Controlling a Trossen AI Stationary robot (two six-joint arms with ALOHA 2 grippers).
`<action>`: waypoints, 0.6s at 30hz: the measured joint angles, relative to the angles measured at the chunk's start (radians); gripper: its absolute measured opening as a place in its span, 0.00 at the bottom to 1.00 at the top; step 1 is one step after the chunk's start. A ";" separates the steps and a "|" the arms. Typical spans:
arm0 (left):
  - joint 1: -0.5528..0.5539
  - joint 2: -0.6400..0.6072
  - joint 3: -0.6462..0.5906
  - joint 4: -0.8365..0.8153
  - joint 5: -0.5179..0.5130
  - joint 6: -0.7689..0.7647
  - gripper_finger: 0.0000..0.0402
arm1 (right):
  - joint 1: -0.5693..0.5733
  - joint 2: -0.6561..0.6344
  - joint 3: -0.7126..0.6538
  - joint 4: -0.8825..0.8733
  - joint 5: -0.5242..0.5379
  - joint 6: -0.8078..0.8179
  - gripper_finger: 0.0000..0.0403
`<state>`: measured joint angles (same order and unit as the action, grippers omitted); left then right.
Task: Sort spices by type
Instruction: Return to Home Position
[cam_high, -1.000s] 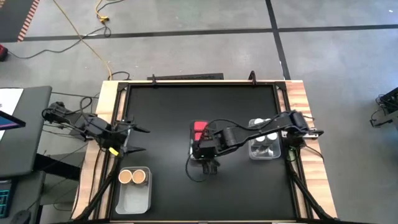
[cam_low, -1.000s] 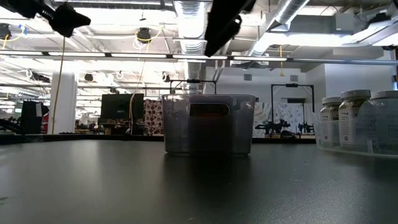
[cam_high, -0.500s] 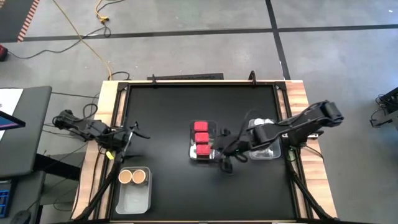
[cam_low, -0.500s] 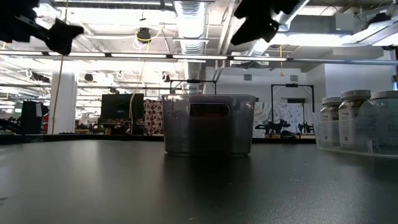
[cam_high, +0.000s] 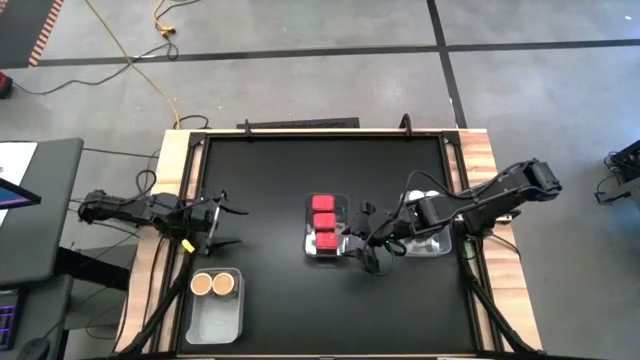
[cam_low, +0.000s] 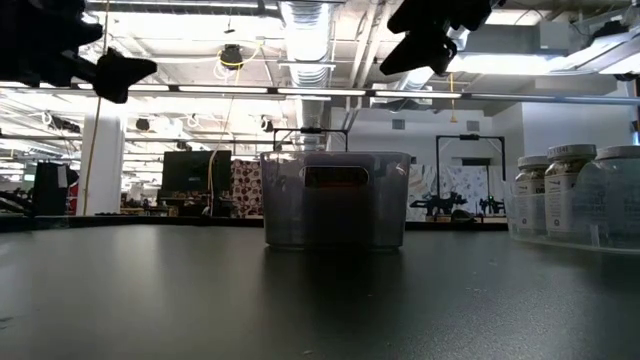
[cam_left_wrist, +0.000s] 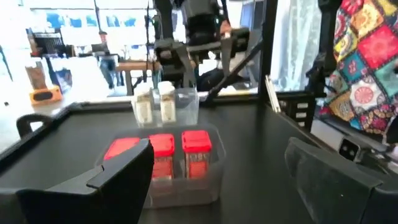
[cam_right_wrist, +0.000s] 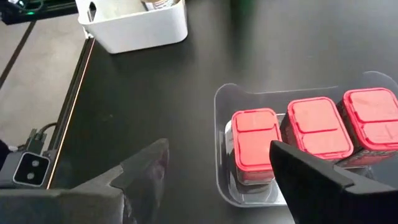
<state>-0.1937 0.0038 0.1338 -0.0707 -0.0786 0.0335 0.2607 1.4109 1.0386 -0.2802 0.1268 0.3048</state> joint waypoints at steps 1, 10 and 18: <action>0.015 0.001 -0.007 0.019 0.016 -0.001 0.86 | 0.000 0.000 0.000 -0.001 0.000 -0.005 0.76; 0.132 0.000 -0.069 0.079 0.124 -0.033 0.86 | 0.003 0.001 0.000 -0.003 0.000 -0.014 0.76; 0.162 0.000 -0.071 0.087 0.152 -0.026 0.86 | 0.029 -0.027 -0.069 0.048 0.001 0.064 0.76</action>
<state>-0.0314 0.0036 0.0629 0.0160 0.0736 0.0076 0.2897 1.3837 0.9699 -0.2323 0.1277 0.3692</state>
